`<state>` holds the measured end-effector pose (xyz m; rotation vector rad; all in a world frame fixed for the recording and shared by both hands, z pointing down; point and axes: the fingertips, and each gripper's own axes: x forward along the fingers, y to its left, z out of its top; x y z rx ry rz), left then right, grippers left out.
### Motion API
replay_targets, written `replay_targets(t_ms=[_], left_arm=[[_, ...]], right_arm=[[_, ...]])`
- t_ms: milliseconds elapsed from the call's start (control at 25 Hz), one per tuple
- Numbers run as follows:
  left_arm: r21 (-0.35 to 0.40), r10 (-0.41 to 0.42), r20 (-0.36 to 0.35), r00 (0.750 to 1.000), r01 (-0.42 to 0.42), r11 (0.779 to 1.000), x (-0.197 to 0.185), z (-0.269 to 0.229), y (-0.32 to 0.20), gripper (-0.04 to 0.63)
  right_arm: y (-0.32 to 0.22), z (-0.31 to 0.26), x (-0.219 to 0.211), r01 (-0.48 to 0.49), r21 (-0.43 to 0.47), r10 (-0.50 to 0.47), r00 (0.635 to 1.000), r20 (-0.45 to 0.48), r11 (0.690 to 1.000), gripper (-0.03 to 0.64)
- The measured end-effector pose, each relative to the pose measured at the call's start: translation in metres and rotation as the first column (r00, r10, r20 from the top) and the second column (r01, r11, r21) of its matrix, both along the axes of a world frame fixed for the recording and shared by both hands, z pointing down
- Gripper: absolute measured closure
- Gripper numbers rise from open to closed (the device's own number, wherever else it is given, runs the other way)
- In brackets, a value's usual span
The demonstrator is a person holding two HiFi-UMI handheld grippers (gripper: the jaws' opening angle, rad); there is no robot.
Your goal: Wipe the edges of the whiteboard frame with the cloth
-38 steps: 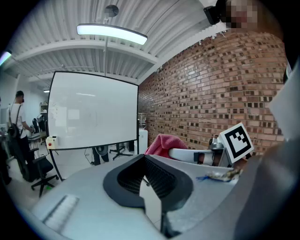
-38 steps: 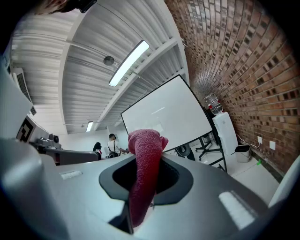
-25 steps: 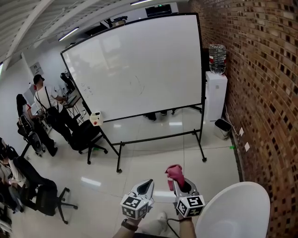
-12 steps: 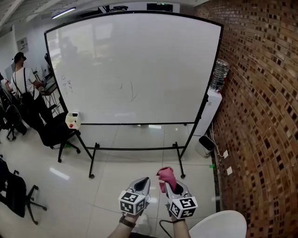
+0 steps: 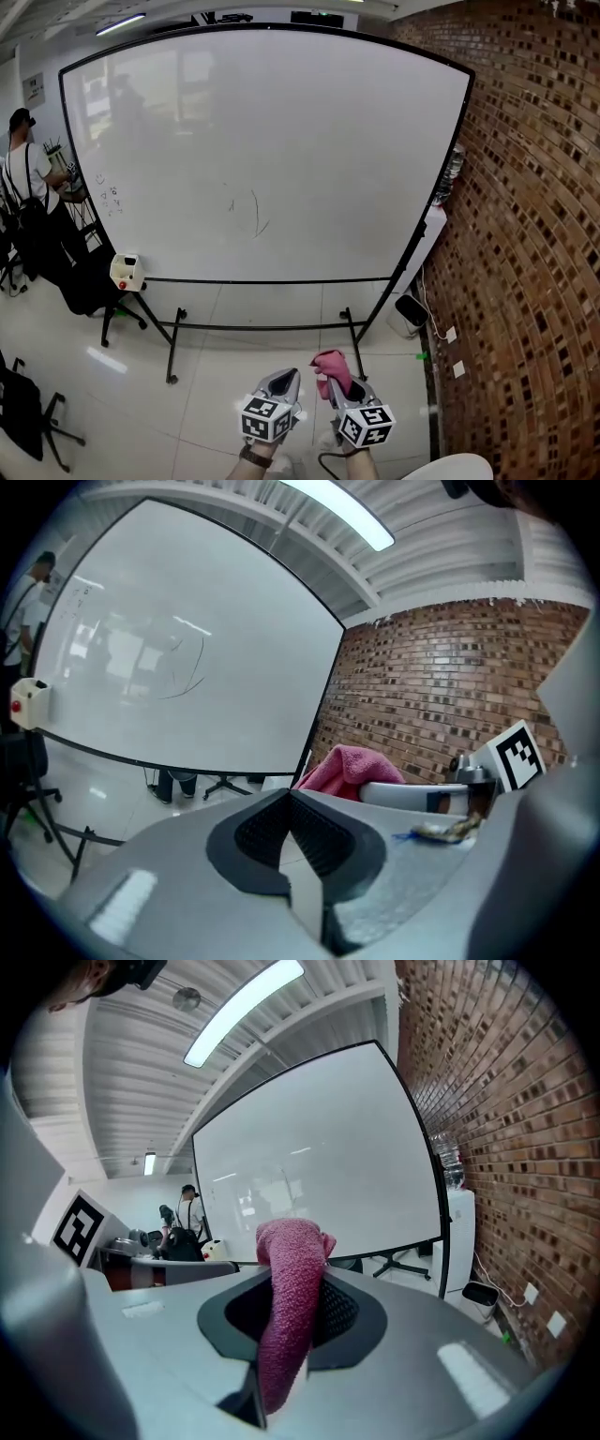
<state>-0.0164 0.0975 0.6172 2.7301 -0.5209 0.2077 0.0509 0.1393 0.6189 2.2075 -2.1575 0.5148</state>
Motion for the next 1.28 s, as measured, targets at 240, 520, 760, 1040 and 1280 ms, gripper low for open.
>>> replay_targets(t_ms=[240,520,760,1040,1280], left_arm=[[0.009,0.018,0.060,0.998,-0.019,1.000,0.035,0.021,-0.046,0.592],[0.034,0.023,0.196,0.980,-0.031,0.999,0.113,0.049,-0.136,0.592],[0.009,-0.031,0.277,0.960,0.030,1.000,0.178,0.062,-0.203,0.592],[-0.031,0.108,0.436,0.893,-0.105,0.994,0.238,0.105,-0.230,0.592],[-0.095,0.189,0.419,0.888,-0.164,0.982,0.304,0.139,-0.273,0.592]], right_arm=[[-0.058,0.034,0.038,0.007,-0.015,-0.006,0.998,0.070,1.000,0.552],[-0.158,0.073,0.110,0.033,-0.027,-0.028,0.987,0.160,0.999,0.552],[-0.227,0.100,0.166,0.068,-0.065,-0.051,0.971,0.234,0.996,0.552],[-0.271,0.142,0.223,0.035,-0.156,0.016,0.948,0.317,0.987,0.552],[-0.312,0.182,0.284,0.012,-0.285,0.058,0.970,0.236,0.958,0.552]])
